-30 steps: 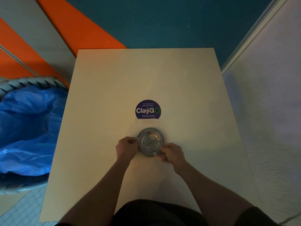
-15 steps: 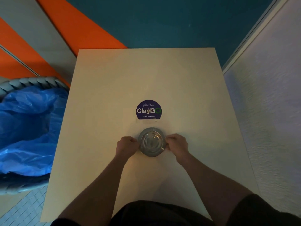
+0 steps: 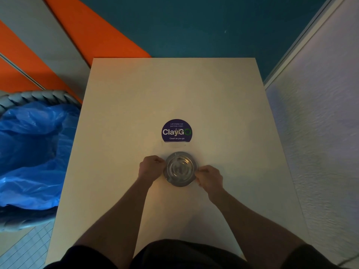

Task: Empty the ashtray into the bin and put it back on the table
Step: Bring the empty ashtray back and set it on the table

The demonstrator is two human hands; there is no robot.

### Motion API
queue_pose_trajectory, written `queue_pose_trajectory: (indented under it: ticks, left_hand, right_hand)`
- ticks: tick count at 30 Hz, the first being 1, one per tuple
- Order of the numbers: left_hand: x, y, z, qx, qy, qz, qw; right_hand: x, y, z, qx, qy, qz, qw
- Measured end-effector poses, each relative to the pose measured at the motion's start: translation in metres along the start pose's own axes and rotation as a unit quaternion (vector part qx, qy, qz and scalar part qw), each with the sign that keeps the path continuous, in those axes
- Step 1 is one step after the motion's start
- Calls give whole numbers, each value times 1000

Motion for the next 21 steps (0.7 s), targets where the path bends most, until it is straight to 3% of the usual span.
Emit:
queue_pose_trajectory:
  ticks: [4, 11, 21]
  left_hand:
    - [7, -1, 2, 10, -18, -14, 1000]
    - [19, -8, 9, 49, -121, -48, 990]
    - [10, -2, 3, 19, -24, 2, 1000]
  right_hand:
    - [7, -2, -5, -7, -1, 0, 1000]
    - [21, -12, -17, -50, -15, -18, 998]
    - [0, -7, -9, -6, -33, 48, 998]
Point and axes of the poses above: each hand's wrist, its own z-axis away from the middle knuckle, its own y-axis out of the palm, x = y × z, the point moved 2 cm from there along -z, towards the middle knuckle, and after that the axes turned 9 degrees about z, right-handed, at the moved point
